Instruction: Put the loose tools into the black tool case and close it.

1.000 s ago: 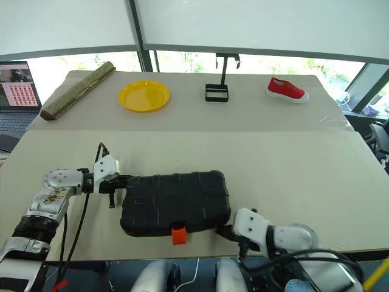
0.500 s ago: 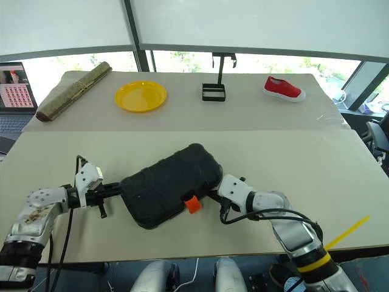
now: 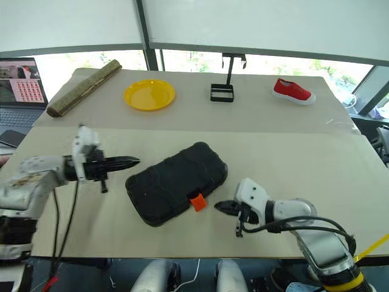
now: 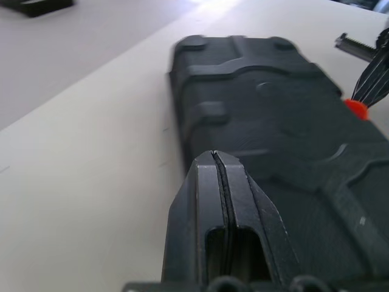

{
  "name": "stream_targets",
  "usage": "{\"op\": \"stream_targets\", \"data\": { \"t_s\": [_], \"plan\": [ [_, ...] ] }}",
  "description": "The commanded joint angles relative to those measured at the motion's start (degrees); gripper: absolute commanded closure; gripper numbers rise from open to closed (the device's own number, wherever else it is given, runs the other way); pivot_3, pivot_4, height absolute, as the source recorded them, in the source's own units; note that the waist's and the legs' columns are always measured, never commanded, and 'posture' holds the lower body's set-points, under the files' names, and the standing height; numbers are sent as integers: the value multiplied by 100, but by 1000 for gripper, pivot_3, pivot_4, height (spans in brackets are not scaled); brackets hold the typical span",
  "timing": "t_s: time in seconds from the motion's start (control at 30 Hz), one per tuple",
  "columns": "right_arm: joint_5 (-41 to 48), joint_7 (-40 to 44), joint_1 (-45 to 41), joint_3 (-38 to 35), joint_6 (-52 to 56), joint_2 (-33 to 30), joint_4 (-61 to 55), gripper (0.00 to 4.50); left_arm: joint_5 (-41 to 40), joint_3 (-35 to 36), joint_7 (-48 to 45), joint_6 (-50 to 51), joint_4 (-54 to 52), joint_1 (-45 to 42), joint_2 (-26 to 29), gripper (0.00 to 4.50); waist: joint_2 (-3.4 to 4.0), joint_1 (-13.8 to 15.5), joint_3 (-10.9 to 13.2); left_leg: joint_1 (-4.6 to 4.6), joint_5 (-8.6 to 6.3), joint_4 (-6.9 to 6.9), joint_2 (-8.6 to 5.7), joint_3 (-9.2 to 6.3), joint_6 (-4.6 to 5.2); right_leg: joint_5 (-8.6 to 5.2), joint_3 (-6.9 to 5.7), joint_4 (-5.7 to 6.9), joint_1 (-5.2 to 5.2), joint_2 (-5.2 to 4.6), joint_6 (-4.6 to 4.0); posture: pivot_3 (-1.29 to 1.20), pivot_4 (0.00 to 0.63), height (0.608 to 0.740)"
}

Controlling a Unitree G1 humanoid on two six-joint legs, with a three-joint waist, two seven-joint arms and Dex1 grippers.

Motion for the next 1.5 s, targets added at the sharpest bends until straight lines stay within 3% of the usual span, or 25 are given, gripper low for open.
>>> {"op": "stream_targets", "data": {
  "t_s": [0.03,0.53,1.2,1.5],
  "plan": [
    [-125,-194,-34,260,88,92,-201,4500,212,-332,32,-121,-298,-253,-211,4467,-1,-38,0,0,0,0,0,2,0,0,7,-1,-3,7,-1,0,150,740],
    [-426,-657,-500,723,-19,765,100,4500,821,-857,-129,-713,132,-371,-521,4467,-1,-13,1,0,1,0,0,-1,-2,-2,5,0,-5,8,-2,0,150,740],
    [-412,-609,-995,571,-191,1111,267,4500,1335,-1188,-223,-1010,599,-46,-443,4467,1,-78,-1,18,9,-2,4,-2,-12,1,10,16,1,14,-8,0,150,740],
    [-358,-550,-1125,535,-226,1134,360,4500,1507,-1278,-223,-1154,703,40,-506,4467,19,-101,-13,93,8,-23,7,-3,-12,-3,10,-1,77,13,-12,0,150,740]
  ]
}}
